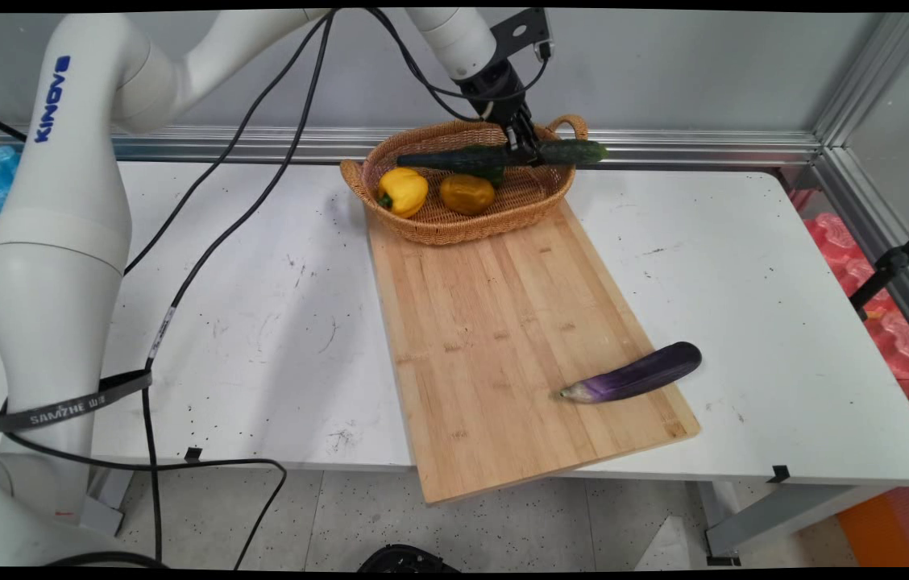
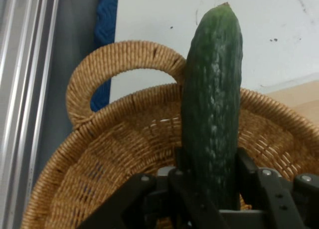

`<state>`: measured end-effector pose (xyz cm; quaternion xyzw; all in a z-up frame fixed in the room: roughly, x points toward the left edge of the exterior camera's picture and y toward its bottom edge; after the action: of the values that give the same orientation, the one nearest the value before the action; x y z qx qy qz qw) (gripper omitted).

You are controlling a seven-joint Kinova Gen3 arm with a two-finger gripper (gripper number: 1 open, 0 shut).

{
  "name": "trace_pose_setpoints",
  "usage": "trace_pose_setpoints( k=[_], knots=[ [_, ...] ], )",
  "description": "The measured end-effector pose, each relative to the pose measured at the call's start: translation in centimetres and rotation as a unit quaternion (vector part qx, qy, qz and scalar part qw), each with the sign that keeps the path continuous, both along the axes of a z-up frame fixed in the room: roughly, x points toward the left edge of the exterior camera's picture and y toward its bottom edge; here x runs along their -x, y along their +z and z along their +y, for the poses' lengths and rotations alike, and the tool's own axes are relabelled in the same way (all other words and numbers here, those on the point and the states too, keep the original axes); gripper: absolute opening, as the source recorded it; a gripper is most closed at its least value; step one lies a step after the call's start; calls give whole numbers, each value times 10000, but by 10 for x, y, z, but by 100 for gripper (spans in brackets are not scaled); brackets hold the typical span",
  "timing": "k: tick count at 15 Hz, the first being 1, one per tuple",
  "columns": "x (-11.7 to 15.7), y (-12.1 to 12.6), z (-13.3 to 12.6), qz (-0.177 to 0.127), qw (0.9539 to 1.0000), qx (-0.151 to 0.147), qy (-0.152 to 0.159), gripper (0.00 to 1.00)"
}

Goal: Place the picked object on the cutting board

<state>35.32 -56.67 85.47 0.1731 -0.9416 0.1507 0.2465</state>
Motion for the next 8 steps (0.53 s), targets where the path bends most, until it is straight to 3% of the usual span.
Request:
trace_pose_setpoints(
  k=[8],
  knots=[
    [16, 43, 5, -45, 9998, 170, -68, 0]
  ],
)
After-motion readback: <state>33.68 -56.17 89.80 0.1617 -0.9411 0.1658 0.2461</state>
